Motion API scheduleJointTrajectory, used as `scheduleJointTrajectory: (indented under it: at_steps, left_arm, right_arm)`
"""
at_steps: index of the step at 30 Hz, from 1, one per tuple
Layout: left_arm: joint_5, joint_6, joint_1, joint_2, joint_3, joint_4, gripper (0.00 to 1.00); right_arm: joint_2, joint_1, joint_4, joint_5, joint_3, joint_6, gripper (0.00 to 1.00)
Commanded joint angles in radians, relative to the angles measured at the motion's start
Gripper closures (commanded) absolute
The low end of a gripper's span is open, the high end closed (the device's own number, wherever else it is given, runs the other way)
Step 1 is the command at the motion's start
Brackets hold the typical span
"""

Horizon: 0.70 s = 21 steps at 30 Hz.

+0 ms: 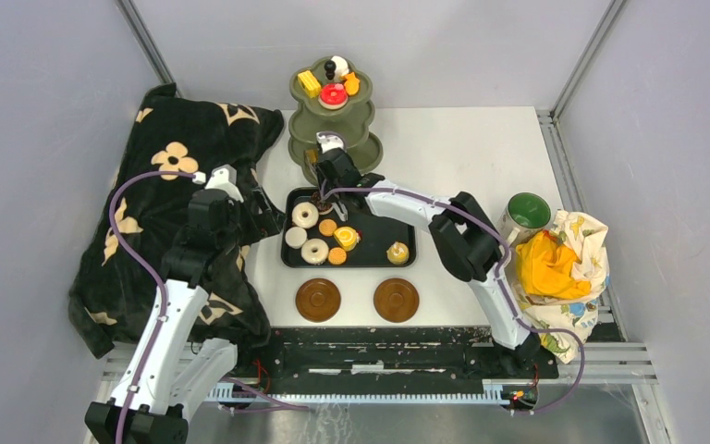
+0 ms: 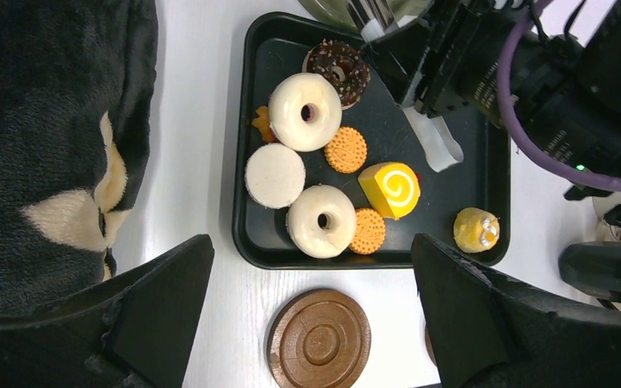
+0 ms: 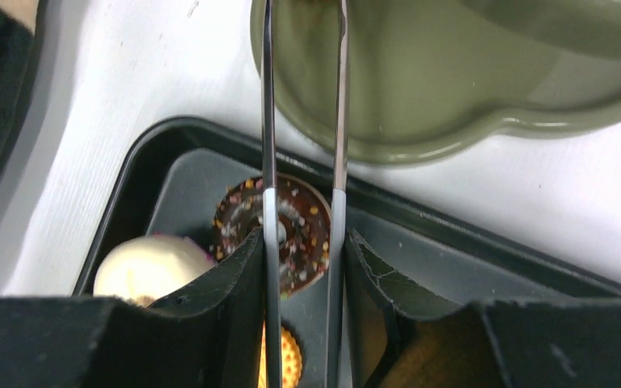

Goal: Serve the afternoon tea

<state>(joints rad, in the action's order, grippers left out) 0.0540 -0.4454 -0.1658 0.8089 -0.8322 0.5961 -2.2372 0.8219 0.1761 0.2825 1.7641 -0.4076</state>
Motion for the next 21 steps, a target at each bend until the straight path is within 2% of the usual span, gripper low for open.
scheduleJointTrajectory:
  at_steps: [1,10,21]
  left_arm:
    - [0.002,0.042,-0.002,0.0,-0.004,-0.028,0.01]
    - [-0.038,0.058,-0.002,0.011,-0.034,0.004,0.01]
    - [-0.044,0.047,-0.002,0.013,-0.003,0.001,0.01]
  right_arm:
    - [-0.043,0.002,-0.086,0.067,0.106,-0.017,0.96]
    - [-0.113,0.002,-0.125,0.108,0.179,-0.021,0.95]
    - [-0.238,-0.001,-0.119,0.155,0.321,0.002,0.94]
